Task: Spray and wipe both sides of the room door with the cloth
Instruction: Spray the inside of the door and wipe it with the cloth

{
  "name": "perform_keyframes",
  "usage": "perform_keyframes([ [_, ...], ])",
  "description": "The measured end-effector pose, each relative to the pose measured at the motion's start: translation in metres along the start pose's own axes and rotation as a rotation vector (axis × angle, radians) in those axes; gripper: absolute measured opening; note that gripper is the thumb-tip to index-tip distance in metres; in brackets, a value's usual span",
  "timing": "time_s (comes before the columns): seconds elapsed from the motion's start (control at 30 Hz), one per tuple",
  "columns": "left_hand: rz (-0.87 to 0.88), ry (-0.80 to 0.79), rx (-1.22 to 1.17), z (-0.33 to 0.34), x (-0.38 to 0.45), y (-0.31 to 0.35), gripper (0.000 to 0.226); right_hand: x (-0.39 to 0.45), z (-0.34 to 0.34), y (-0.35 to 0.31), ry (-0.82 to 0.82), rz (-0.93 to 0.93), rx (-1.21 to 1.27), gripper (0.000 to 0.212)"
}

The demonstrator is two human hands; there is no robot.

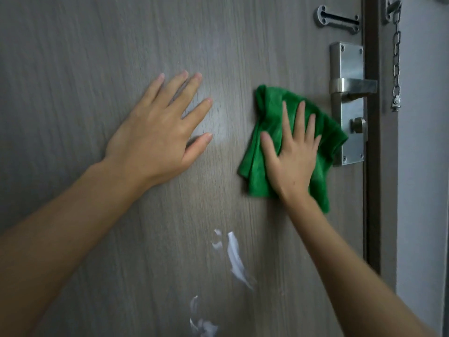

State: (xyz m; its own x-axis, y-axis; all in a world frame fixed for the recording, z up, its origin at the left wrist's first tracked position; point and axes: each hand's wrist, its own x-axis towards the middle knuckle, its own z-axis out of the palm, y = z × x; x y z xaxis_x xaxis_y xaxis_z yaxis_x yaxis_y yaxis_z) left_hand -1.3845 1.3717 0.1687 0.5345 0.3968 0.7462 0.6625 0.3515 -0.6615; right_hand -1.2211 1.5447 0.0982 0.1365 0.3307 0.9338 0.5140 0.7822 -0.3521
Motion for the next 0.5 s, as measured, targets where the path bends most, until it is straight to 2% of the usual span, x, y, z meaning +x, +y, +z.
perform_keyframes([
  [0.2,0.084,0.036,-0.032,-0.007,-0.001,0.003,0.06,-0.106,0.006,0.011,-0.056,-0.039,-0.023,0.066],
  [0.37,0.057,-0.009,-0.124,-0.024,-0.03,0.015,0.05,-0.104,-0.001,0.008,-0.108,-0.021,-0.046,0.066],
  [0.5,0.075,-0.109,-0.132,-0.031,-0.073,0.022,0.054,-0.081,0.001,-0.016,-0.102,0.119,-0.032,0.067],
])
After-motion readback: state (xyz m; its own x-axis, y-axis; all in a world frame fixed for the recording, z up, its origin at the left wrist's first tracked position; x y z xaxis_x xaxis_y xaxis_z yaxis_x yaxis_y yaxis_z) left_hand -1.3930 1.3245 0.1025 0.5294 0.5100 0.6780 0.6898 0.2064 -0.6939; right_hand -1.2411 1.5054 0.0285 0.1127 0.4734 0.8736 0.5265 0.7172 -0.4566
